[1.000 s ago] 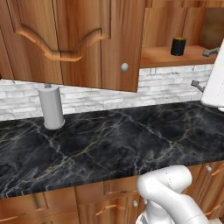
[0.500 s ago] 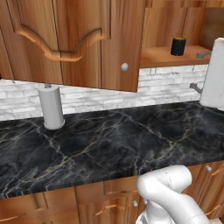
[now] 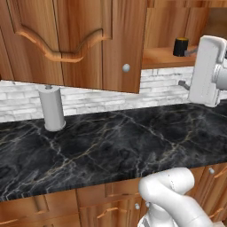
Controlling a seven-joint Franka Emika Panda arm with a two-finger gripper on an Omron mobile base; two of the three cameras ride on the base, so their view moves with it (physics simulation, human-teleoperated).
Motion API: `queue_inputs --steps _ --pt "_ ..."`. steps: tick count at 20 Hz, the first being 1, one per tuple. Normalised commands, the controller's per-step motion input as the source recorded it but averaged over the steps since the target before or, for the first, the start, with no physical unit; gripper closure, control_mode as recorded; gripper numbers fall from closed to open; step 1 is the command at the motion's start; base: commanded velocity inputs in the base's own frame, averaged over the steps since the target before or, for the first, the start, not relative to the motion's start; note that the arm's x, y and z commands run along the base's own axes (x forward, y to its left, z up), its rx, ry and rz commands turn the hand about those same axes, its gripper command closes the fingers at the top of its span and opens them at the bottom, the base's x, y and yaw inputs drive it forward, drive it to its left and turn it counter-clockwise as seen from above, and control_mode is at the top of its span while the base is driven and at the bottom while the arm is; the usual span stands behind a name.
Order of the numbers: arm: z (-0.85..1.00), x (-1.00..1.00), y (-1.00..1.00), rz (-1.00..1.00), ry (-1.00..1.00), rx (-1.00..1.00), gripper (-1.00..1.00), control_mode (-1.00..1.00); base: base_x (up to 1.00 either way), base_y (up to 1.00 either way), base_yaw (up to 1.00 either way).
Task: Open the cabinet directly in front. Then move the liquor and the mug to the dining counter with the candle on it.
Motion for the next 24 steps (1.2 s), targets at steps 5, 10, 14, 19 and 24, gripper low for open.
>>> queue_inputs --steps 5,10,14,19,24 --pt "0.0 0.36 0.02 0.03 0.0 0.0 -1.0 -1.0 0.0 0.0 0.0" --pt "0.0 0.35 0.09 0.07 0.0 0.0 -1.0 -1.0 0.0 0.0 0.0" --pt "0.0 0.33 0.14 0.08 0.0 0.0 -1.0 -1.0 0.0 0.0 0.0" --pt "0.0 0.37 0.02 0.04 0.0 0.0 -1.0 -1.0 0.0 0.0 0.0" --pt "0.0 0.32 0.1 0.0 0.0 0.0 -1.0 -1.0 0.0 0.0 0.0"
